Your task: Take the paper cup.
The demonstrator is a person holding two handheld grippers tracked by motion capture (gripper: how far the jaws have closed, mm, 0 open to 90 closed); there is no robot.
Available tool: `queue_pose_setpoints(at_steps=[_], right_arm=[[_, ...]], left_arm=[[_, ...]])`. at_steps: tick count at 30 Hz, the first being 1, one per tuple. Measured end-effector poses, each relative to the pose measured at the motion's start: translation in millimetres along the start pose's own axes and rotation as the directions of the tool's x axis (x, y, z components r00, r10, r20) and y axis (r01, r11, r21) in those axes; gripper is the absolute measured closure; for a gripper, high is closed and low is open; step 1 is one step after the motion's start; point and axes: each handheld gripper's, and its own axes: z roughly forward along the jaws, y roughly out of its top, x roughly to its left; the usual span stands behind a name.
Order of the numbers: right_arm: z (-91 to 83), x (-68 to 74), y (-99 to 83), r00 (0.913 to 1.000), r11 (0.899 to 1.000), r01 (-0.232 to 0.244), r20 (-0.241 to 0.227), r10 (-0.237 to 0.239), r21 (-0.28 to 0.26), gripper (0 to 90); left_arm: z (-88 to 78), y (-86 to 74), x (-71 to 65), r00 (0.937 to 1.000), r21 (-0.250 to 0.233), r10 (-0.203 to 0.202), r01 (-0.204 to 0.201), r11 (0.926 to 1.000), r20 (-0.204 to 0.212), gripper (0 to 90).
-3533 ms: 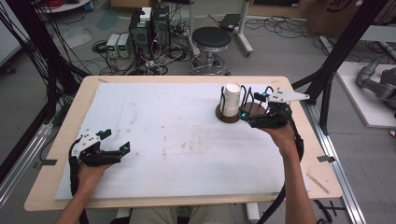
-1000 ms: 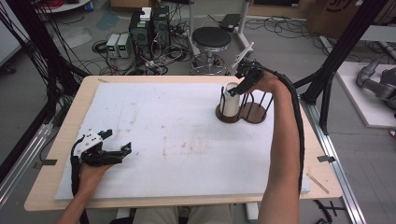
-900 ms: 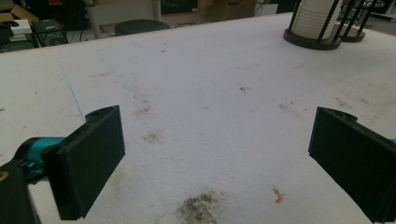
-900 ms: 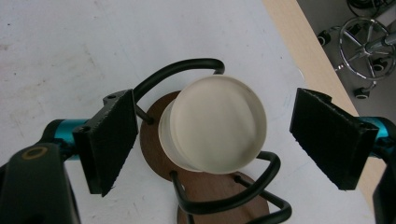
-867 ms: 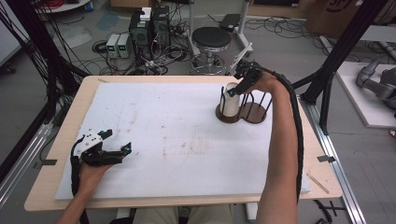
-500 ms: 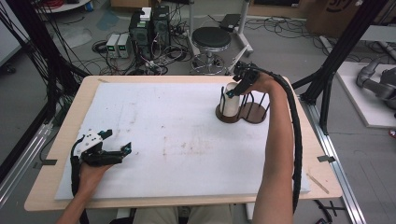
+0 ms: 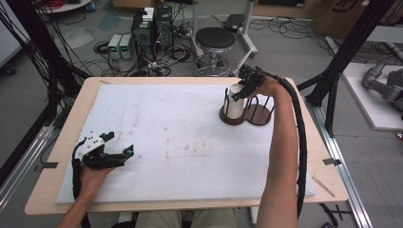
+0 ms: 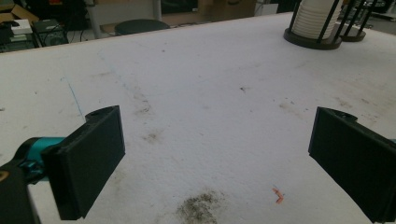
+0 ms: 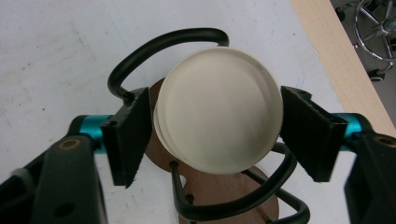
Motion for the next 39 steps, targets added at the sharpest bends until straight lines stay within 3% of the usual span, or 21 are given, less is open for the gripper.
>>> queue_pose_setpoints(at_steps=[3, 24, 39], right_arm=[[-0.7, 0.1, 0.2, 1.0, 1.0, -0.002, -0.001, 0.002, -0.003, 34.1], [-4.0, 0.2, 1.5, 0.9998, 1.0, -0.019, 0.005, 0.019, -0.003, 35.1], [-25.5, -0.9, 6.7, 0.9996, 0.999, -0.029, 0.008, 0.029, -0.032, 36.5]], left_arm=[[0.1, 0.0, -0.1, 1.0, 0.0, 0.0, 0.0, 1.0, -0.001, 3.7], [0.6, 0.0, -0.5, 1.0, 0.003, 0.004, -0.004, 1.0, -0.005, 3.7], [1.4, 0.2, -0.8, 1.0, 0.006, 0.004, -0.004, 1.0, -0.007, 3.7]])
